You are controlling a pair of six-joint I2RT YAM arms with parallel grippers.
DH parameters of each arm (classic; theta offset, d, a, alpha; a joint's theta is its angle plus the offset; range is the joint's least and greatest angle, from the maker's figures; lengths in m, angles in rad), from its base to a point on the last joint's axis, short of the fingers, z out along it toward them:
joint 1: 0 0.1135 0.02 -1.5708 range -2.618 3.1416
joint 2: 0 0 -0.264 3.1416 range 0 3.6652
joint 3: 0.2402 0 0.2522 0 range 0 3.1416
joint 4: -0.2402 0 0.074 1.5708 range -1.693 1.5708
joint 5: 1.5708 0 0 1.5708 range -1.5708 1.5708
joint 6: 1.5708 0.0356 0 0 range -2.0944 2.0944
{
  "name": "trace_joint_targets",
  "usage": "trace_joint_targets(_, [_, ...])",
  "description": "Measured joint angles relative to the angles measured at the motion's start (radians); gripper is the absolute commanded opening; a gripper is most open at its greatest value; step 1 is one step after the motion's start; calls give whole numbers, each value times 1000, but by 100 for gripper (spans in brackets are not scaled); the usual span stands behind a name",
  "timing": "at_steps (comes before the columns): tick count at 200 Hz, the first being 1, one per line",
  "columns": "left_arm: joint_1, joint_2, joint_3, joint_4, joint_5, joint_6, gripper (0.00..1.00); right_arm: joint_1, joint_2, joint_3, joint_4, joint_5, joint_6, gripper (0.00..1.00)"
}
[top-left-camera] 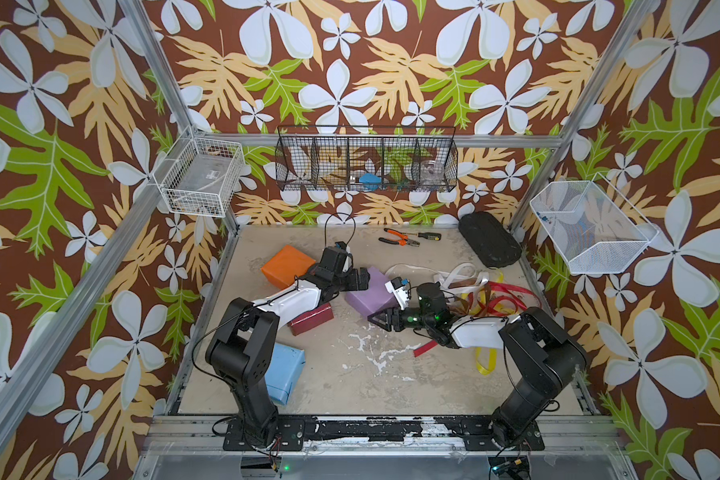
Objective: Untie the ribbon bows on the gift boxes
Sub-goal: Adjust the gift box at the center of the board, then adjust the ribbon at the center of the board.
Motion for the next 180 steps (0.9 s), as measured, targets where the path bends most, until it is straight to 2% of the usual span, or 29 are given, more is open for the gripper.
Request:
trace_joint_targets(39, [1, -36, 0, -19, -18, 7, 100, -34, -165, 70, -157, 65, -79, 62])
trace_joint_targets(72, [1, -45, -26, -18, 23, -2, 100, -142, -222, 174, -359, 275, -147, 65])
trace_joint_targets(101, [0, -55, -54, -16, 59, -9, 100, -235, -116, 298, -494, 418, -162, 67])
trace_joint_targets(149, [0, -48, -79, -9, 90, -7, 100, -259, 151, 483, -587, 482, -151, 67])
trace_joint_targets(166, [0, -39, -77, -10, 98, -7, 100, -261, 244, 587, -630, 524, -170, 59])
trace_joint_targets(180, [0, -37, -77, -11, 108, -3, 100, -263, 316, 692, -676, 568, -219, 58])
